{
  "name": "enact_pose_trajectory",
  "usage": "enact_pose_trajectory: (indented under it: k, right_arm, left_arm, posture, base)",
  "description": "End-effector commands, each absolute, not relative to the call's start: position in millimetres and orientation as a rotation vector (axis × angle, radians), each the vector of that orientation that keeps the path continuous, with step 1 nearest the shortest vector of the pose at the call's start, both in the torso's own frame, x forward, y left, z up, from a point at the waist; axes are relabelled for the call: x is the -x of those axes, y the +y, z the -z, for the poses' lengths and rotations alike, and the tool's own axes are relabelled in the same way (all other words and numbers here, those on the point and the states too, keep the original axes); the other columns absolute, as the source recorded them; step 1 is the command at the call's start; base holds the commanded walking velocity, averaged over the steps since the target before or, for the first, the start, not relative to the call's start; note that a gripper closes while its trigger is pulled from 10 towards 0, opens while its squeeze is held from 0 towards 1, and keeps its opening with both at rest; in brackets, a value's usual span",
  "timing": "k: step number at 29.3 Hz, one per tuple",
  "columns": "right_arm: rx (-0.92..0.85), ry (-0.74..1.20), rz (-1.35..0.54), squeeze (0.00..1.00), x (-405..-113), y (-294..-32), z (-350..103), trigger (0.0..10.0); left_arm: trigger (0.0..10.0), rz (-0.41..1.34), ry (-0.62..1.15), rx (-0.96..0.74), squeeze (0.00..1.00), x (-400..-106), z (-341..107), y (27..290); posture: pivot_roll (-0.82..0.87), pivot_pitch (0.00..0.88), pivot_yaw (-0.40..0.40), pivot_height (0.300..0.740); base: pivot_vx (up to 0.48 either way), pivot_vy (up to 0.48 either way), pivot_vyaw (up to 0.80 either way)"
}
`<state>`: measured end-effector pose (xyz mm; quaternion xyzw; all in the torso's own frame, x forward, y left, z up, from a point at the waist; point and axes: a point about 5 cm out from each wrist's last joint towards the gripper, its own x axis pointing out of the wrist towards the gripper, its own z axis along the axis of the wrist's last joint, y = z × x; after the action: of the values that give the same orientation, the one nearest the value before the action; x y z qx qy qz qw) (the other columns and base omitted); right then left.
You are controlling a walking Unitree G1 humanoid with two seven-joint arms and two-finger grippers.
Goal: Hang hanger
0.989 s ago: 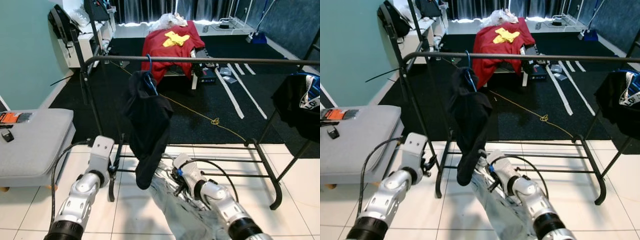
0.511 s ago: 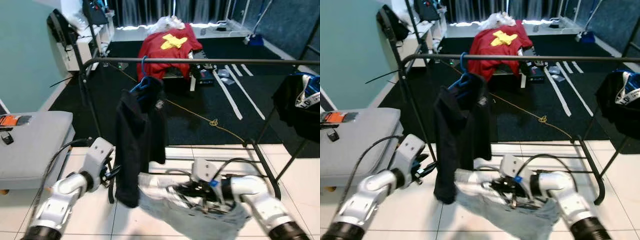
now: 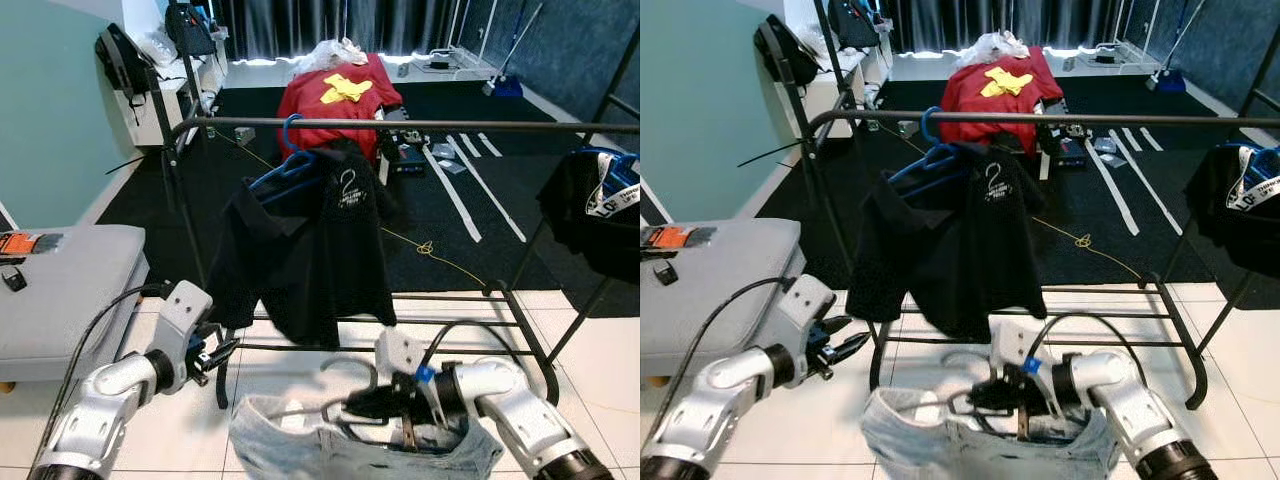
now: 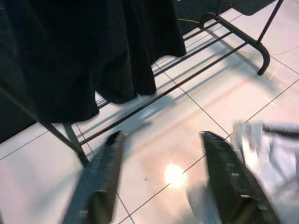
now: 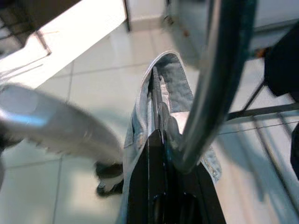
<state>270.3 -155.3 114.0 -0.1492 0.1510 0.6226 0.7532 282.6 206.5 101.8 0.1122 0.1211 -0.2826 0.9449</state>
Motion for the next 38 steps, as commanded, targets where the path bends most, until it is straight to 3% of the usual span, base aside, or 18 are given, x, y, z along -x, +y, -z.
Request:
enact_pose_trajectory:
  k: [1, 12, 18, 24, 25, 27, 28, 32, 34, 38]
  right_arm:
    - [0.286, 0.251, -1.354, 0.0, -275, -150, -130, 10.0]
    - [0.276, 0.043, -1.112, 0.0, -308, -154, -161, 10.0]
    - [0.26, 0.001, -1.092, 0.0, -310, -153, -169, 10.0]
    - [0.222, -0.02, -1.088, 0.0, -309, -153, -174, 10.0]
    - [0.215, -0.024, -1.086, 0.0, -310, -153, -175, 10.0]
    - [0.213, -0.026, -1.085, 0.0, -310, -153, -176, 10.0]
    - [0.217, -0.027, -1.082, 0.0, -311, -153, -176, 10.0]
    - [0.225, -0.035, -1.077, 0.0, -314, -152, -177, 10.0]
    - [0.236, -0.049, -1.045, 0.0, -319, -150, -178, 10.0]
    - [0.239, -0.051, -1.031, 0.0, -320, -150, -178, 10.0]
  left_arm:
    - [10.0, 0.599, 0.24, -0.222, 1.0, -279, -104, 210]
    - [10.0, 0.591, 0.056, -0.148, 1.0, -294, -123, 178]
    - [10.0, 0.421, -0.07, -0.092, 1.0, -315, -141, 184]
    - [10.0, 0.447, -0.08, -0.063, 1.0, -320, -146, 184]
    - [10.0, 0.465, -0.067, -0.054, 0.88, -319, -145, 182]
    - [10.0, 0.486, -0.055, -0.052, 0.88, -318, -143, 180]
    - [10.0, 0.509, -0.034, -0.04, 0.0, -317, -141, 177]
    - [10.0, 0.576, -0.004, 0.01, 0.0, -311, -138, 168]
    - [10.0, 0.638, -0.009, 0.159, 0.0, -307, -144, 158]
    - [10.0, 0.651, -0.016, 0.216, 0.0, -307, -147, 155]
  posture:
    - [0.01, 0.045, 0.035, 0.74]
    - [0.01, 0.031, 0.044, 0.74]
    - [-0.01, 0.021, 0.068, 0.74]
    - [-0.01, 0.014, 0.074, 0.74]
    - [-0.01, 0.013, 0.073, 0.74]
    - [-0.01, 0.011, 0.073, 0.74]
    - [-0.01, 0.012, 0.071, 0.74]
    - [0.0, 0.007, 0.066, 0.74]
    - [0.0, 0.005, 0.062, 0.74]
    - [0.0, 0.005, 0.062, 0.74]
  base:
    - [0.0, 0.0, 0.0]
    - [0.0, 0.0, 0.0]
    - [0.0, 0.0, 0.0]
    - [0.0, 0.0, 0.0]
    - [0.0, 0.0, 0.0]
    - [0.0, 0.0, 0.0]
    - [0.0, 0.0, 0.0]
    - [0.0, 0.0, 0.0]
    - [0.0, 0.0, 0.0]
    - [0.0, 0.0, 0.0]
